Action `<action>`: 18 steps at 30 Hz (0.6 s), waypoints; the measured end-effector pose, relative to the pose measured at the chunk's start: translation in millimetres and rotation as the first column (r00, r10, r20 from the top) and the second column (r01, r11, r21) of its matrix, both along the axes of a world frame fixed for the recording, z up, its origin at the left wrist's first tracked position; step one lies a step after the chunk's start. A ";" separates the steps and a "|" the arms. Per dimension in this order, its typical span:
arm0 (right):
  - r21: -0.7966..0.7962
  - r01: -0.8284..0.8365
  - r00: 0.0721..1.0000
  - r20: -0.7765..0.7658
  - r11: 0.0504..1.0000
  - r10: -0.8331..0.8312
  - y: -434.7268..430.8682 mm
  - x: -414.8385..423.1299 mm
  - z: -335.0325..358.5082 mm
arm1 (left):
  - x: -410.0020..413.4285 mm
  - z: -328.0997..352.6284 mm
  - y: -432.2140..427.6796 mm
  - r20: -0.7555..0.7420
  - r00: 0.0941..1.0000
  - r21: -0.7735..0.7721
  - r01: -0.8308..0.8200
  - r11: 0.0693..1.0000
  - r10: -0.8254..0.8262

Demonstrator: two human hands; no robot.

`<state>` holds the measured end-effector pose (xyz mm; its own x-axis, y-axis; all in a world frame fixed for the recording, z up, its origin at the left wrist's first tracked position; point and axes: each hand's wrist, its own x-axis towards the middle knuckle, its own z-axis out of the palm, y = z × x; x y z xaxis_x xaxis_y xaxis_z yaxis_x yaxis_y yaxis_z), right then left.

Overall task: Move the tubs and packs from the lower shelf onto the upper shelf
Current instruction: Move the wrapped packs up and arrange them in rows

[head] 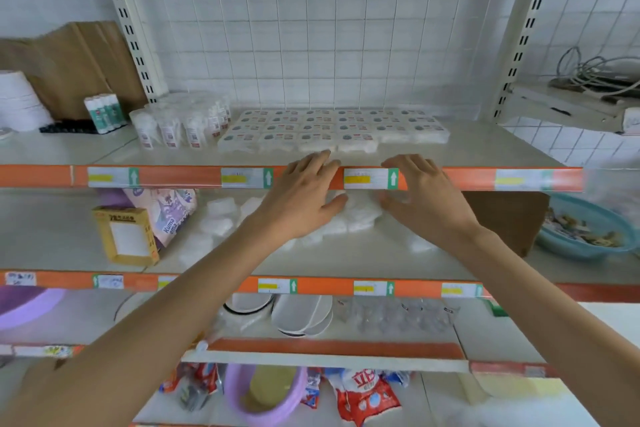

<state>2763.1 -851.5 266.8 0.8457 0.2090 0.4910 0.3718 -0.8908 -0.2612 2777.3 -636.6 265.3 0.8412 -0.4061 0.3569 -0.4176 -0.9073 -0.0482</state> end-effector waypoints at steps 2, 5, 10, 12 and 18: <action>-0.010 -0.007 0.999 -0.034 1.000 0.007 -6.8 -13.5 -8.7 | -20.4 -7.6 -1.0 0.013 1.000 0.002 -0.024 1.000 0.024; -0.024 -0.006 0.996 -0.087 1.000 0.004 -15.1 -30.9 -23.4 | -47.8 -24.4 0.2 -0.021 0.998 0.021 -0.064 0.998 0.065; -0.092 -0.019 0.985 -0.172 0.996 0.002 -17.5 -50.5 -53.6 | -75.7 -57.0 2.1 -0.056 0.996 -0.018 -0.076 0.997 0.075; -0.110 -0.033 0.977 -0.212 0.993 0.009 -14.7 -54.7 -70.9 | -79.6 -72.0 0.8 -0.099 0.991 -0.038 -0.099 0.994 0.095; -0.164 -0.056 0.933 -0.359 0.985 -0.007 -0.6 -37.5 -126.4 | -56.2 -129.4 3.5 -0.173 0.977 -0.060 -0.137 0.989 0.125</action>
